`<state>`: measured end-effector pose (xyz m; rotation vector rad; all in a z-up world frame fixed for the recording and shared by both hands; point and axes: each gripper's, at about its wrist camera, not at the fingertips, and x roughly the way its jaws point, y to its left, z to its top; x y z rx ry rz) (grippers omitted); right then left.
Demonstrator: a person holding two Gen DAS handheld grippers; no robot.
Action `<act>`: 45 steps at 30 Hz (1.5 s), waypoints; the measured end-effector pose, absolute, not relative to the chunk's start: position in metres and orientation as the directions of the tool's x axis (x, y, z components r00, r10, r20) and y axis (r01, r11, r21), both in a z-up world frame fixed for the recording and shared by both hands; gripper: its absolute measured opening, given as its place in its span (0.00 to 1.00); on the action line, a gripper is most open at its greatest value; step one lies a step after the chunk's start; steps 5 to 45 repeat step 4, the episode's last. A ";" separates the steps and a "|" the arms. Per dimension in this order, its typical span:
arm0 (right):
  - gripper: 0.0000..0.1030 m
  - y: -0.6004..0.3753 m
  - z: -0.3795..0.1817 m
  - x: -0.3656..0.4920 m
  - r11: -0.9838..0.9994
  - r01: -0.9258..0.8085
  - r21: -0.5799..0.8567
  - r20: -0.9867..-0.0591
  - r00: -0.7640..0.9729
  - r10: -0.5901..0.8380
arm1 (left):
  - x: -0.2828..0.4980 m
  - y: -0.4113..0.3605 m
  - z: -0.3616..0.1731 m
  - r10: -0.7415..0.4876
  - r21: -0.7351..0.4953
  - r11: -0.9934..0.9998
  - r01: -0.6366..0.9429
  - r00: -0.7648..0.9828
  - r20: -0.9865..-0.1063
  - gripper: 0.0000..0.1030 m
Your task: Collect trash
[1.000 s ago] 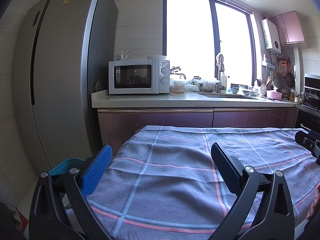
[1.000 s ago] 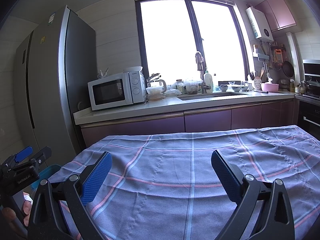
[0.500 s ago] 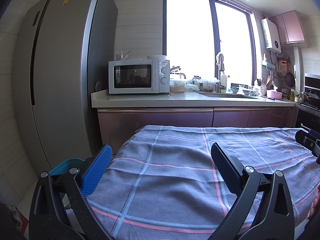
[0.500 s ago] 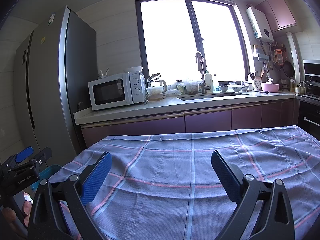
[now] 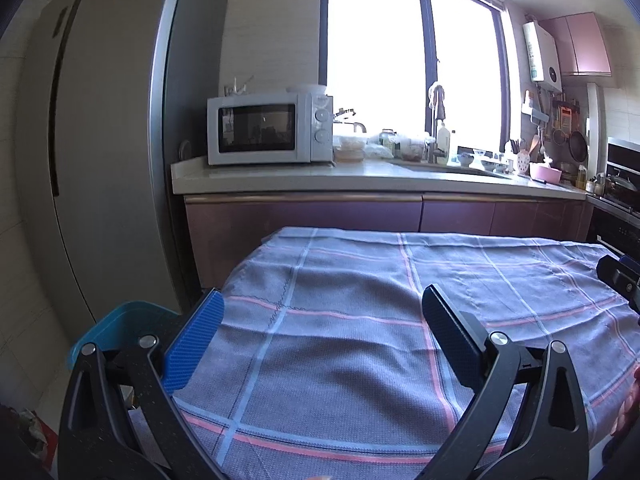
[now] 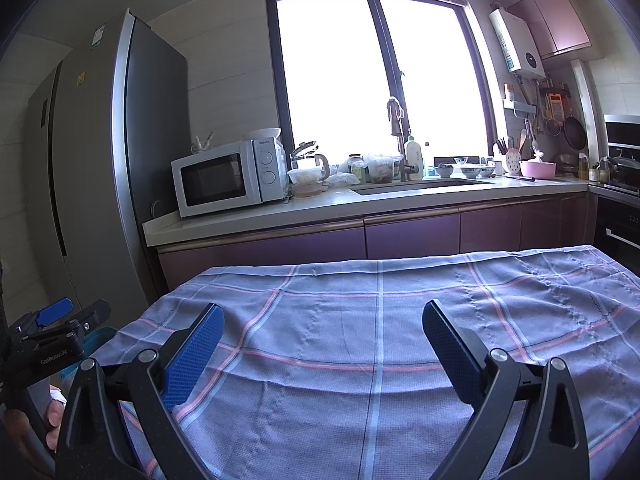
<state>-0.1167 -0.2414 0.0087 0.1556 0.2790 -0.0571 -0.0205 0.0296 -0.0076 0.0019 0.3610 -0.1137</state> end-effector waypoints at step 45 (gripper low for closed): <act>0.93 -0.262 0.001 -0.106 0.980 0.103 0.173 -0.342 0.939 -0.038 | 0.018 0.022 -0.026 -0.134 -0.021 0.990 0.142 0.860 -0.492 0.94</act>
